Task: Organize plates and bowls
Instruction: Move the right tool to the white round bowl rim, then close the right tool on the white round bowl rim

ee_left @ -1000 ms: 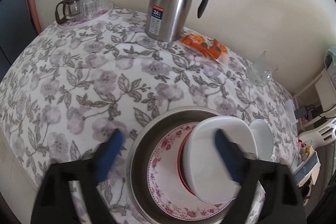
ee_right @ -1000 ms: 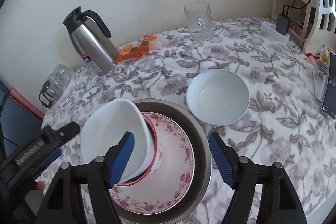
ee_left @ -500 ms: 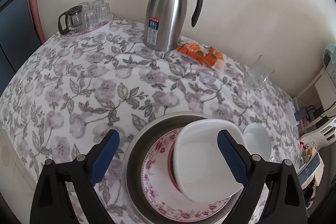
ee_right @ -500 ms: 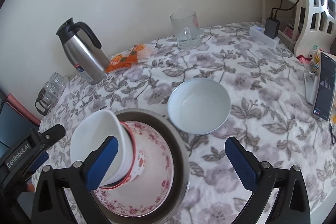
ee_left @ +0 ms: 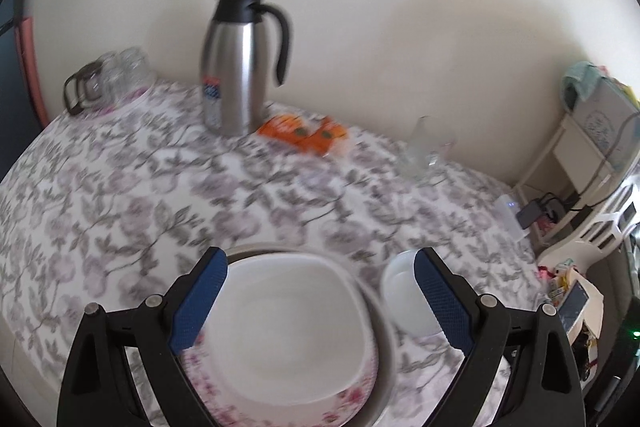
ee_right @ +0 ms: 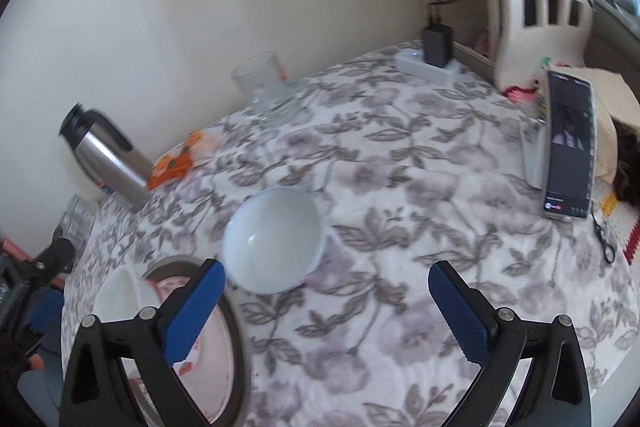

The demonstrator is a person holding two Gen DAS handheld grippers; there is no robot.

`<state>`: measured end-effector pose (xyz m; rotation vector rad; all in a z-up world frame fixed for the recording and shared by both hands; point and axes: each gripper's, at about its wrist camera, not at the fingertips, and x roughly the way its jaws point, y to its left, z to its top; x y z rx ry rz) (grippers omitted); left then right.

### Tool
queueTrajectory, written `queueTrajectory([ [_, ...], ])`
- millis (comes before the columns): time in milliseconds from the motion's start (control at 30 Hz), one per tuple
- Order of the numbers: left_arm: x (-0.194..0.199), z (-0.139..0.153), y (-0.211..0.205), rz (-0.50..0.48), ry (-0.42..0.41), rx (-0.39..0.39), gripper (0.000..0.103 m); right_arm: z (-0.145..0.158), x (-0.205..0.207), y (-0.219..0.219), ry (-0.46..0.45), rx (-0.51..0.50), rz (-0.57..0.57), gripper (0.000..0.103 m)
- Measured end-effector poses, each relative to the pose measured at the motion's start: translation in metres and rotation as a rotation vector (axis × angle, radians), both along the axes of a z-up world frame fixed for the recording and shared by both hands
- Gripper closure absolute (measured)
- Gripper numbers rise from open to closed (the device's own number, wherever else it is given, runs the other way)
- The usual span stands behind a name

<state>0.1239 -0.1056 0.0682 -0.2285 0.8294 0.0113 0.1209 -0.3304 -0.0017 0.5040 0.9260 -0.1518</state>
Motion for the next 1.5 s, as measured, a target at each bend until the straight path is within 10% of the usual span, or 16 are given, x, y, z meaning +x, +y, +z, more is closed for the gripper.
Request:
queueTrajectory([
  [767,0.05,-0.04,-0.103,-0.215,0.14,0.045,0.008,-0.06,0.031,-0.027,0.015,0.143,0.01,0.002],
  [1500,0.085,-0.085,-0.126,-0.245,0.187,0.114,0.024,-0.096,0.067,-0.004,0.07,0.185,0.07,0.052],
])
